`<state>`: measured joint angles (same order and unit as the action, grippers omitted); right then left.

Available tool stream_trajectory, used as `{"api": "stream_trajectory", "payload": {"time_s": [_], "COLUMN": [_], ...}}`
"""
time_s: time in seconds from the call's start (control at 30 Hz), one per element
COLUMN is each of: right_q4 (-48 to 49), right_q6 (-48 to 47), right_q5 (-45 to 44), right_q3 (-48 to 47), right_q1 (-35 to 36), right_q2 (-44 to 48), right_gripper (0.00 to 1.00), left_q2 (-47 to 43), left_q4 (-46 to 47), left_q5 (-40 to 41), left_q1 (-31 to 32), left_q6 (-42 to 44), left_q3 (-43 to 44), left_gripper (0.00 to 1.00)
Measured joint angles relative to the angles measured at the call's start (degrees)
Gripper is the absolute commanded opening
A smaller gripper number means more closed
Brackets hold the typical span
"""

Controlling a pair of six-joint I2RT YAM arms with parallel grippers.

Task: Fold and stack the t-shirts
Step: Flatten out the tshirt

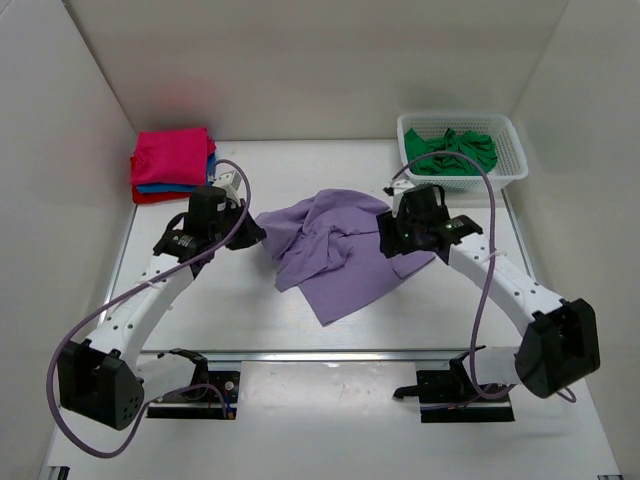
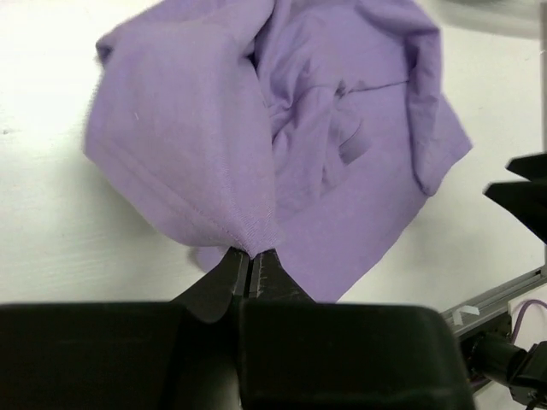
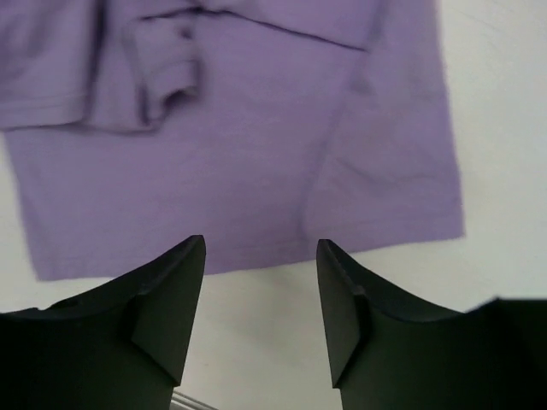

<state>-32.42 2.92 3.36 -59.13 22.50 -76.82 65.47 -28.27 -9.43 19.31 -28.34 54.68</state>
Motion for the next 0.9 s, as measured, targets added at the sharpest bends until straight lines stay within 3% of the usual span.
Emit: {"api": "stream_trajectory", "payload": {"time_s": [0.3, 0.5, 0.9], "right_q4": [11.8, 16.6, 19.0], "right_q6": [8.1, 13.3, 16.4], "right_q5": [5.8, 7.3, 5.8], "right_q3": [9.1, 13.1, 9.7], "right_q1": [20.9, 26.8, 35.1], "right_q2": [2.1, -4.9, -15.5], "right_gripper": [0.43, 0.51, 0.48], "left_q2": [3.4, 3.3, 3.3], "left_q4": [-1.6, -1.9, -1.9], "left_q5": [-0.2, -0.2, -1.4], "left_q1": [-1.8, -4.3, -6.6], "left_q6": [-0.4, -0.2, 0.3], "left_q3": [-1.7, -1.7, -1.8], "left_gripper": [0.00, 0.00, 0.00]}}
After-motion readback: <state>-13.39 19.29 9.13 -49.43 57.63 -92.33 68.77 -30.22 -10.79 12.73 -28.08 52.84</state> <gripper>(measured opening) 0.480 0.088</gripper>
